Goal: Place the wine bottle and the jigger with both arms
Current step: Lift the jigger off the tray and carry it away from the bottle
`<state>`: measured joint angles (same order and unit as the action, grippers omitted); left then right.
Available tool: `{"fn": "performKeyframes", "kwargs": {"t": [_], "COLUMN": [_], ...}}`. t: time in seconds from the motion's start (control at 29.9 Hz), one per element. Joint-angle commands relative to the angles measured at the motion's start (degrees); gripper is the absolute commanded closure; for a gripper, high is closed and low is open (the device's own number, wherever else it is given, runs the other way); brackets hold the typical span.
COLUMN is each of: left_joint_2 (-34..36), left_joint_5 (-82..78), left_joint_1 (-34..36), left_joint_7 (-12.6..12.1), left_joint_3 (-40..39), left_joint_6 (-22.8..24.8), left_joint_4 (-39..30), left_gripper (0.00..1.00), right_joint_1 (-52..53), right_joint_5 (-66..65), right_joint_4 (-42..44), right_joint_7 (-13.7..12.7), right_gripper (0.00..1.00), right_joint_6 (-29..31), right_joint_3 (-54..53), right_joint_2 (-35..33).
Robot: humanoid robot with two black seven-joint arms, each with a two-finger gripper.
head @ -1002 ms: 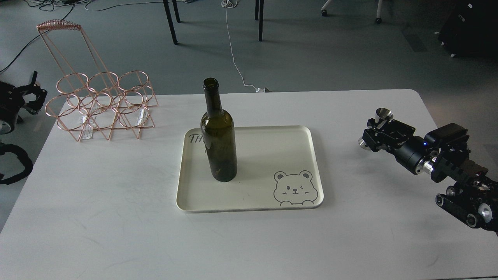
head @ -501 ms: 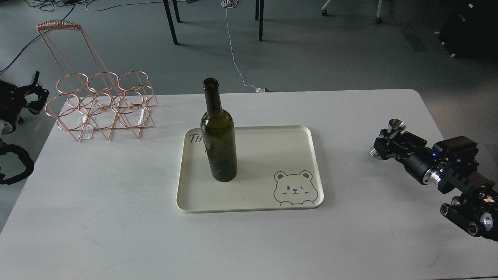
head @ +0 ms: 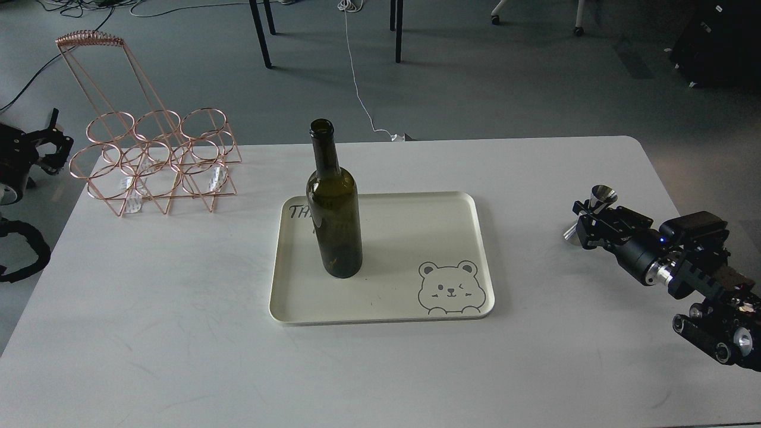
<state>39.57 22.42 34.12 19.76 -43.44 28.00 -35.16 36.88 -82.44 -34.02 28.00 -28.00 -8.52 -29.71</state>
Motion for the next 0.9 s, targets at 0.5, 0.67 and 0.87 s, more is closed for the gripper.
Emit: {"fn": "performKeyframes", "kwargs": {"t": [0.5,0.67,0.87], "left_joint_2": [-0.11,-0.11,-0.11], "left_joint_5": [0.0,0.0,0.0], "left_joint_1": [0.07,0.07,0.07], "left_joint_7": [0.02,0.02,0.02], "left_joint_3": [-0.06,-0.06,-0.06], "left_joint_6": [0.0,0.0,0.0], "left_joint_4": [0.0,0.0,0.0], "left_gripper": [0.02,0.02,0.02], "right_joint_1": [-0.76,-2.95,-3.22], "right_joint_5": [0.26,0.44,0.35], "right_joint_4": [-1.83,-6.22,-9.74], "right_joint_7": [0.0,0.0,0.0], "right_gripper": [0.54,0.3,0.14], "right_joint_6": [0.0,0.0,0.0], "right_joint_3": [0.43,0.35,0.35], "right_joint_2": [-0.18,-1.67,-5.62]}}
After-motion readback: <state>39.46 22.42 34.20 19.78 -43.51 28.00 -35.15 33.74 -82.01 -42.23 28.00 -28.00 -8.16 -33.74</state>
